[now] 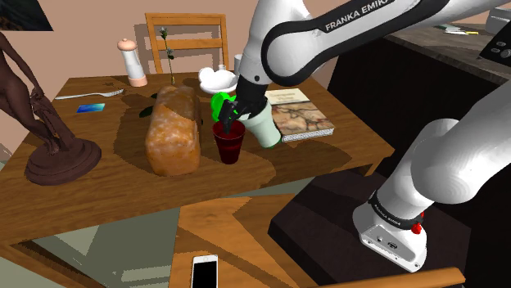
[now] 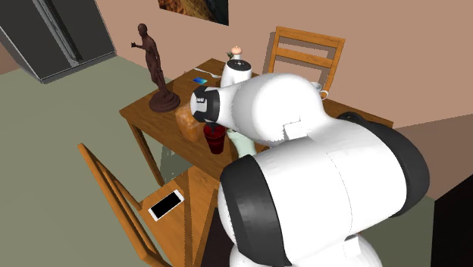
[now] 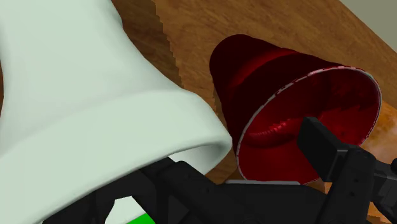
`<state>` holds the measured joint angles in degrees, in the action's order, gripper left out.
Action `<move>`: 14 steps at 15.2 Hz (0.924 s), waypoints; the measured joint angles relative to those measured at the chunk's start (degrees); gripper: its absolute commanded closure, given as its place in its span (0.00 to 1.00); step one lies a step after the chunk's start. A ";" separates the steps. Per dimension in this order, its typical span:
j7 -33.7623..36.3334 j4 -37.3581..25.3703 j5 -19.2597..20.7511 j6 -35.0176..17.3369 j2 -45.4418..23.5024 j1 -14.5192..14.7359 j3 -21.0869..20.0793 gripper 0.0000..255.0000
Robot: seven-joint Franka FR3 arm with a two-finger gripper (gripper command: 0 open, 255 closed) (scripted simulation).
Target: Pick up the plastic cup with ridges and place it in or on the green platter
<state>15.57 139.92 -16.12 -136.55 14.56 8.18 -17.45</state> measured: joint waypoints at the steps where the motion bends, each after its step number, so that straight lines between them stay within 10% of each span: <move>1: -0.07 0.11 -0.04 -0.15 0.06 0.03 0.01 0.00; 3: -0.10 0.03 -0.01 -0.20 -0.04 0.03 0.04 0.00; 4: -0.11 0.20 -0.07 -0.26 0.13 0.08 0.03 1.00; 14: 0.10 0.15 0.03 0.12 0.26 0.08 0.05 1.00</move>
<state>15.67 140.07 -16.10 -136.43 14.82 8.26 -17.40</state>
